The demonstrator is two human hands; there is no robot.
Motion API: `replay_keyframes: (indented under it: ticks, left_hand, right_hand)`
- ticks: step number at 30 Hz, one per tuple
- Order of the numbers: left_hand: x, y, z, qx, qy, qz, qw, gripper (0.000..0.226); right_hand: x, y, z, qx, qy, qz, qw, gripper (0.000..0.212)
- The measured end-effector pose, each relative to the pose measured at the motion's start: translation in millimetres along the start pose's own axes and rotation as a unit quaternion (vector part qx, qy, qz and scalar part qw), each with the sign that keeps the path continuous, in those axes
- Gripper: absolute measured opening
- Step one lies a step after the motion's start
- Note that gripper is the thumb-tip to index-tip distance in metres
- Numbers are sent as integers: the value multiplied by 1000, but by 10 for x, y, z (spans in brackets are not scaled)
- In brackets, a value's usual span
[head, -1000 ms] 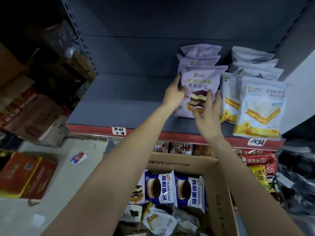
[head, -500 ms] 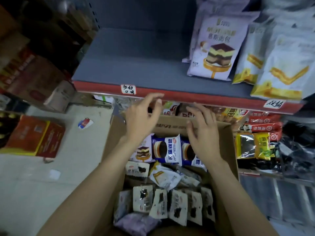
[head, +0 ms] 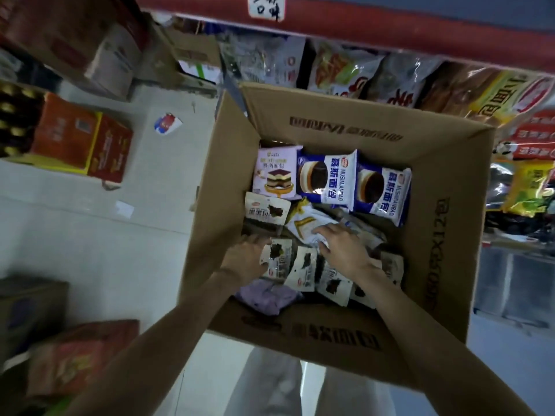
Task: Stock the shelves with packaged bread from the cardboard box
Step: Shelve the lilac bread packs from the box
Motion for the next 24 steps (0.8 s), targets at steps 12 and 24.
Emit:
replay_keyframes:
  ticks: [12,24]
  left_hand:
    - [108,-730,-349,-87,127,-47,987,65]
    - [43,-907,-294,-118,91,-120,981,79]
  right_hand:
    - [1521,-176,-6,134,-101,30,985,49]
    - [1976,-401,46,226,-225,38,947,65]
Point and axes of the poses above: each hand's wrist, its own x-axis towards the middle knuckle, its own y-axis out of the back of the hand, z = x × y, the point moved 7 cm from there along x, towards the middle knuckle, and after that the axes turned 3 degrees about y, right-handed, at the moved point
